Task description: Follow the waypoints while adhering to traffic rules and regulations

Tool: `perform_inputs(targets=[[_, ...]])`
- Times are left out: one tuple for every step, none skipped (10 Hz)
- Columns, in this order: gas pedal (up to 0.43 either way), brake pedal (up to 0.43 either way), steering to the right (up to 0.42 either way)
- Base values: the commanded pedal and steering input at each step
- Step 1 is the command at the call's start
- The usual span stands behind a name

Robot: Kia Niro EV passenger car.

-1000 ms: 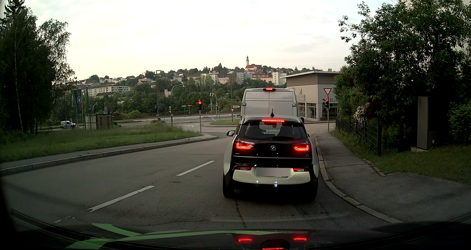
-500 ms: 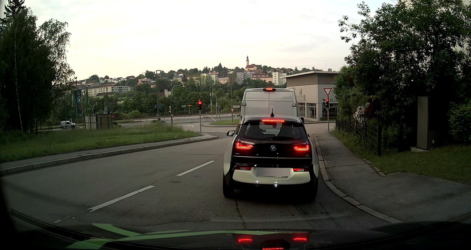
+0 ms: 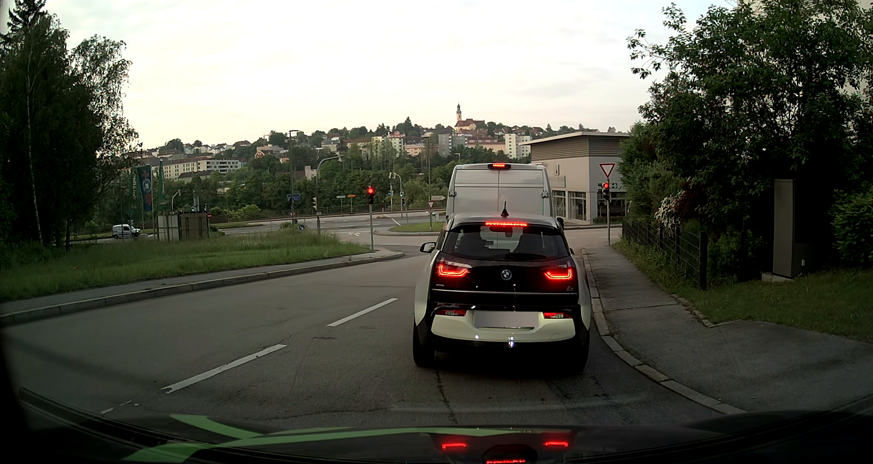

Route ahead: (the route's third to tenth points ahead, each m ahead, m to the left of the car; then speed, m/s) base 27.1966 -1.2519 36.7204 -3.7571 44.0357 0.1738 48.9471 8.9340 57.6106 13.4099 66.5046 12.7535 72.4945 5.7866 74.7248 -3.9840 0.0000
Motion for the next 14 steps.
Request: perform_inputs(targets=[[0.000, 0.354, 0.021], [0.000, 0.348, 0.021], [0.000, 0.348, 0.021], [0.000, 0.348, 0.020], [0.000, 0.354, 0.021], [0.000, 0.348, 0.020], [0.000, 0.348, 0.021], [0.000, 0.348, 0.020], [0.000, 0.354, 0.020], [0.000, 0.354, 0.021], [0.000, 0.354, 0.021], [0.000, 0.348, 0.021], [0.000, 0.354, 0.020], [0.000, 0.348, 0.020]])
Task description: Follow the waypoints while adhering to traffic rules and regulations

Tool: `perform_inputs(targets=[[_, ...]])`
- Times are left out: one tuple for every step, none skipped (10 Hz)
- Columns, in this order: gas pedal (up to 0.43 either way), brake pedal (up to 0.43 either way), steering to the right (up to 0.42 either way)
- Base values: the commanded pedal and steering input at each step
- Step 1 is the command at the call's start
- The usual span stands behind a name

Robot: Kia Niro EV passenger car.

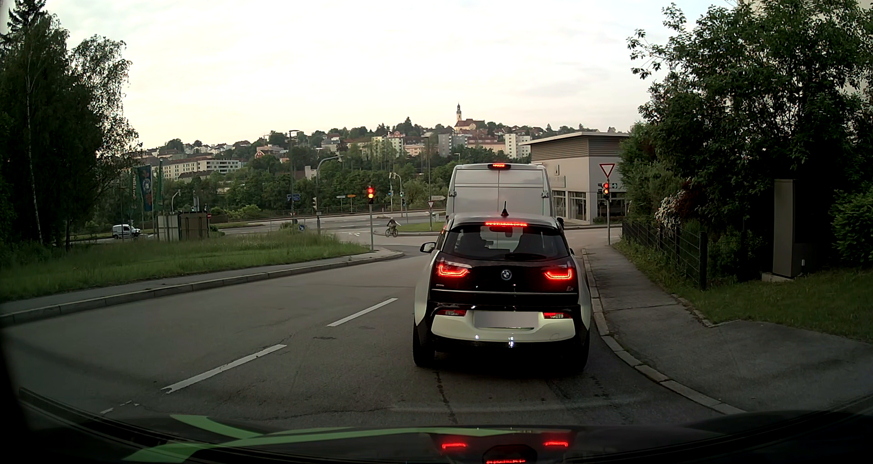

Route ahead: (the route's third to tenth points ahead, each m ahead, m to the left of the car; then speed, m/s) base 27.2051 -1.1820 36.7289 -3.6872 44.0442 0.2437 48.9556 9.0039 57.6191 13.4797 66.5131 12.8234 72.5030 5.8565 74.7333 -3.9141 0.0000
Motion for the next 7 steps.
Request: perform_inputs(targets=[[0.000, 0.348, 0.020], [0.000, 0.354, 0.021], [0.000, 0.348, 0.021], [0.000, 0.348, 0.020], [0.000, 0.348, 0.021], [0.000, 0.348, 0.020], [0.000, 0.348, 0.020]])
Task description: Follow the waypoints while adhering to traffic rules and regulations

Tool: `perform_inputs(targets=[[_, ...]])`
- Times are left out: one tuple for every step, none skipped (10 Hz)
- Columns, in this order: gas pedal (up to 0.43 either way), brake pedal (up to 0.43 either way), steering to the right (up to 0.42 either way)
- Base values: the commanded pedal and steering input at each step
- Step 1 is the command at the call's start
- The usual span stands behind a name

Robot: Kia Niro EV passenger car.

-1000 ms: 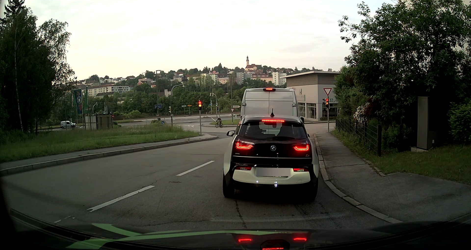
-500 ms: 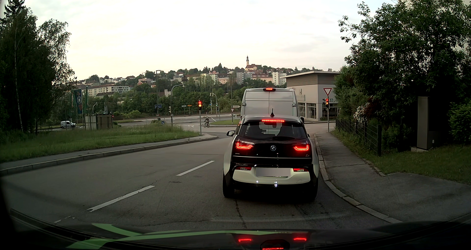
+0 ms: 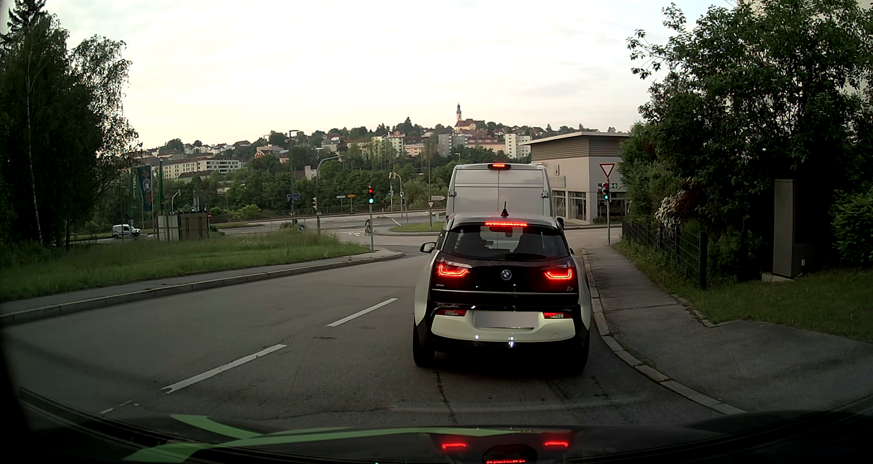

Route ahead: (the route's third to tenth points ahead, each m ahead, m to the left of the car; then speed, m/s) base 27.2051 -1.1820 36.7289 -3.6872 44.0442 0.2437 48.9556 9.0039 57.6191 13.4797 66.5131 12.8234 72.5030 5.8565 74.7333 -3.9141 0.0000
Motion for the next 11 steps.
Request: perform_inputs(targets=[[0.000, 0.348, 0.020], [0.000, 0.348, 0.021], [0.000, 0.348, 0.020], [0.000, 0.348, 0.021], [0.000, 0.348, 0.020], [0.000, 0.348, 0.020], [0.000, 0.348, 0.020], [0.000, 0.348, 0.020], [0.000, 0.348, 0.020], [0.000, 0.348, 0.020], [0.000, 0.348, 0.020]])
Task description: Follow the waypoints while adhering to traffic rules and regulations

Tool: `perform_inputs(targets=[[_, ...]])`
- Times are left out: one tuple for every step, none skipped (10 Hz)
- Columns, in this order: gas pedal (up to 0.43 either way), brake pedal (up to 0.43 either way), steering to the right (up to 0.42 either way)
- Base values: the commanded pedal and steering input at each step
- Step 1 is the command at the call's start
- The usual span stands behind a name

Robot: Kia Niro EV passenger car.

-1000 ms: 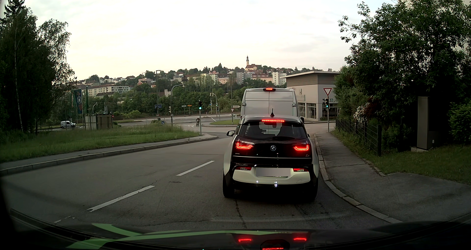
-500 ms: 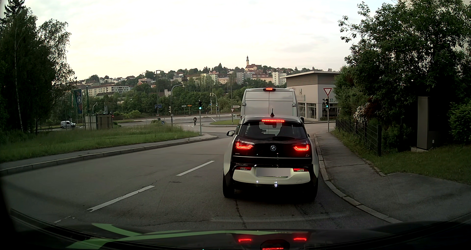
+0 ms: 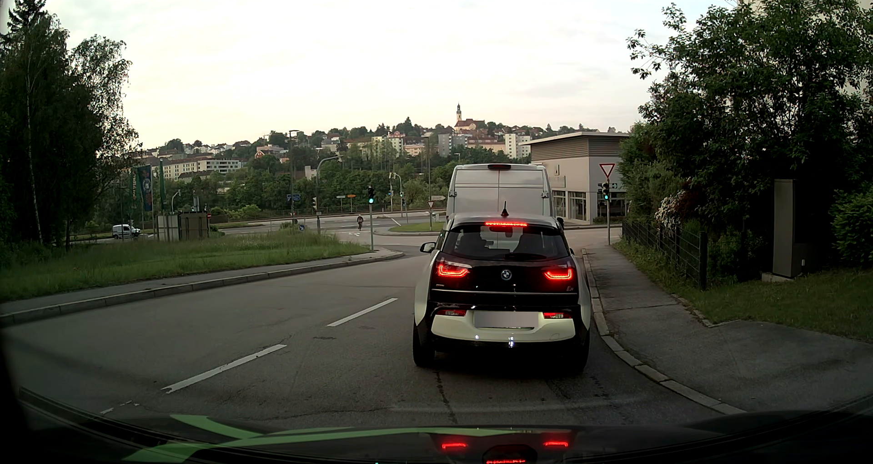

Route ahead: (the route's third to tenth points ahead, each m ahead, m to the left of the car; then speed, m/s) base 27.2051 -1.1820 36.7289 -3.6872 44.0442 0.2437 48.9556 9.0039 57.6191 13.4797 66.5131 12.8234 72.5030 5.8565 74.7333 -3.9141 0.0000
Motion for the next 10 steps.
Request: perform_inputs(targets=[[0.000, 0.348, 0.020], [0.000, 0.348, 0.021], [0.000, 0.348, 0.021], [0.000, 0.348, 0.021], [0.000, 0.348, 0.017], [0.000, 0.348, 0.015], [0.000, 0.348, 0.015], [0.000, 0.348, 0.015], [0.000, 0.348, 0.013], [0.000, 0.317, 0.012]])
